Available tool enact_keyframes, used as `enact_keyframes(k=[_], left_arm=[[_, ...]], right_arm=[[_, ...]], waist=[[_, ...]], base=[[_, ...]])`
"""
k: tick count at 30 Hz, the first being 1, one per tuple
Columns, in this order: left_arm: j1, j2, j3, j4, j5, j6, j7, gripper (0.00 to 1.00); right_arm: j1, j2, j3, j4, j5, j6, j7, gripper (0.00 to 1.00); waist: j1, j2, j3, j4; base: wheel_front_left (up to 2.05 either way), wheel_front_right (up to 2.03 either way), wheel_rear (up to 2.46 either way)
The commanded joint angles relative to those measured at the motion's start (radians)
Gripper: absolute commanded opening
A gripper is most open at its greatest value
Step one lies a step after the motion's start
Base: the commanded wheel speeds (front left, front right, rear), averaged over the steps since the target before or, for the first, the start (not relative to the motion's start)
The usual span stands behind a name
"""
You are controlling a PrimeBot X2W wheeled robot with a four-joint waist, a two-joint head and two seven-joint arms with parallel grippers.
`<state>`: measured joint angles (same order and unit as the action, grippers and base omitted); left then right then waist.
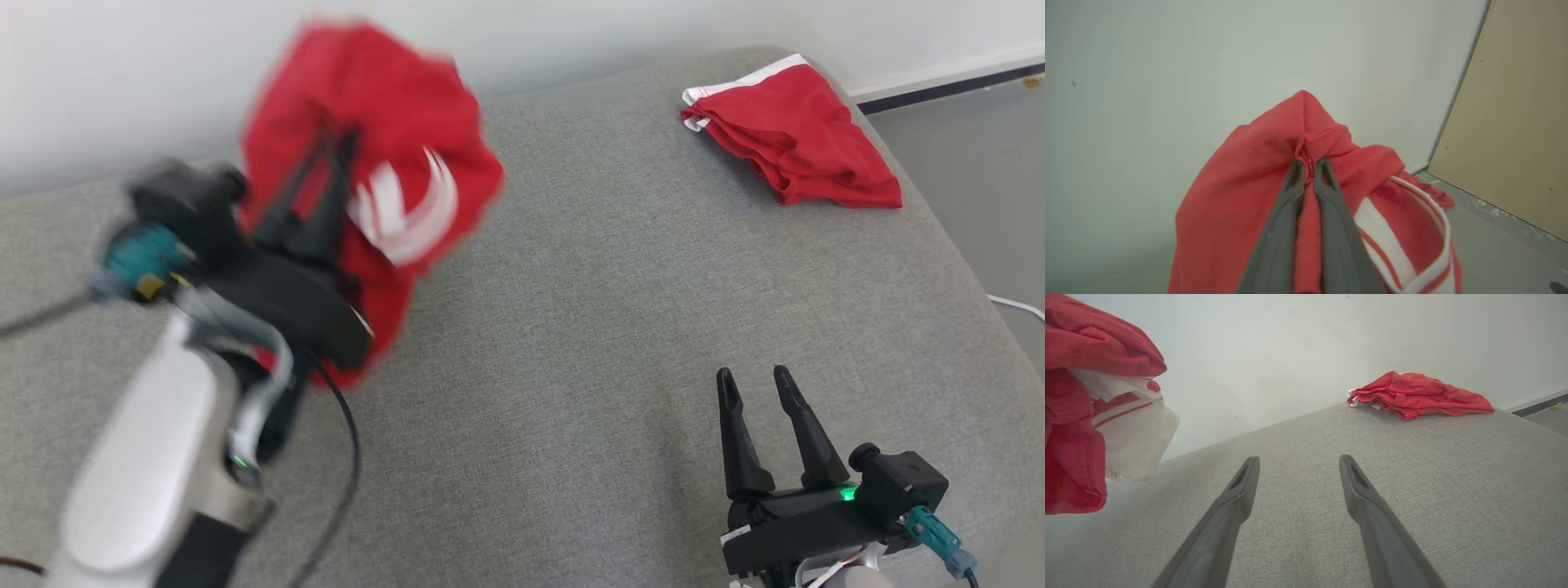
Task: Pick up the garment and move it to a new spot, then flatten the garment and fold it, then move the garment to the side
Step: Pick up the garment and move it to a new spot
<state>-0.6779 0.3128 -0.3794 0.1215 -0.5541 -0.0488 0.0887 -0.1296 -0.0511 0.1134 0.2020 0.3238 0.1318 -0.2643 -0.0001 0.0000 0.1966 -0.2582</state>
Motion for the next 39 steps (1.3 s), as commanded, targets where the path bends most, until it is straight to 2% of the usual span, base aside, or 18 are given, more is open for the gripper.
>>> enact_keyframes(k=[1, 8, 16, 17, 18, 19, 25, 32, 39], left_arm=[[0.032, -0.015, -0.014, 0.015, 0.001, -0.001, -0.015, 0.00], [0.128, -0.068, -0.084, 0.138, 0.010, -0.013, -0.069, 0.00], [0.162, -0.110, -0.148, 0.367, 0.023, -0.039, -0.130, 0.00], [0.156, -0.112, -0.154, 0.384, 0.029, -0.043, -0.143, 0.20], [0.147, -0.116, -0.157, 0.395, 0.034, -0.045, -0.158, 0.77], [0.139, -0.120, -0.159, 0.402, 0.038, -0.046, -0.173, 1.00], [0.100, -0.137, -0.154, 0.348, 0.050, -0.037, -0.245, 1.00], [0.117, -0.078, -0.103, 0.252, 0.059, 0.019, -0.289, 1.00], [0.234, 0.012, -0.010, 0.167, 0.050, 0.092, -0.330, 1.00]], right_arm=[[0.003, 0.001, 0.005, 0.002, -0.003, -0.003, -0.001, 1.00], [-0.011, 0.002, 0.022, 0.002, 0.005, -0.003, -0.001, 1.00], [-0.023, 0.002, 0.037, 0.009, 0.015, -0.003, -0.001, 1.00], [-0.023, 0.002, 0.035, 0.009, 0.015, -0.003, -0.001, 1.00], [-0.021, 0.002, 0.031, 0.007, 0.015, -0.003, -0.001, 1.00], [-0.019, 0.002, 0.029, 0.006, 0.014, -0.003, -0.001, 1.00], [0.005, 0.002, 0.005, 0.001, 0.009, -0.003, -0.001, 1.00], [0.015, 0.001, -0.013, -0.012, 0.001, -0.003, -0.001, 1.00], [0.029, 0.001, -0.031, -0.017, -0.006, -0.003, -0.001, 1.00]], waist=[[0.0001, 0.0000, 0.002, 0.001], [0.0001, 0.0000, 0.012, -0.011], [0.0001, 0.0000, 0.012, -0.027], [0.0001, 0.0000, 0.011, -0.027], [0.0001, 0.0000, 0.009, -0.024], [0.0001, 0.0000, 0.007, -0.022], [0.0001, 0.0000, -0.010, 0.022], [0.0001, 0.0000, -0.038, 0.079], [0.0001, 0.0000, -0.064, 0.121]], base=[[0.00, 0.00, 0.00], [0.00, 0.00, 0.00], [0.00, 0.00, 0.00], [0.00, 0.00, 0.00], [0.00, 0.00, 0.00], [0.00, 0.00, 0.00], [0.00, 0.00, 0.00], [0.00, 0.00, 0.00], [0.00, 0.00, 0.00]])
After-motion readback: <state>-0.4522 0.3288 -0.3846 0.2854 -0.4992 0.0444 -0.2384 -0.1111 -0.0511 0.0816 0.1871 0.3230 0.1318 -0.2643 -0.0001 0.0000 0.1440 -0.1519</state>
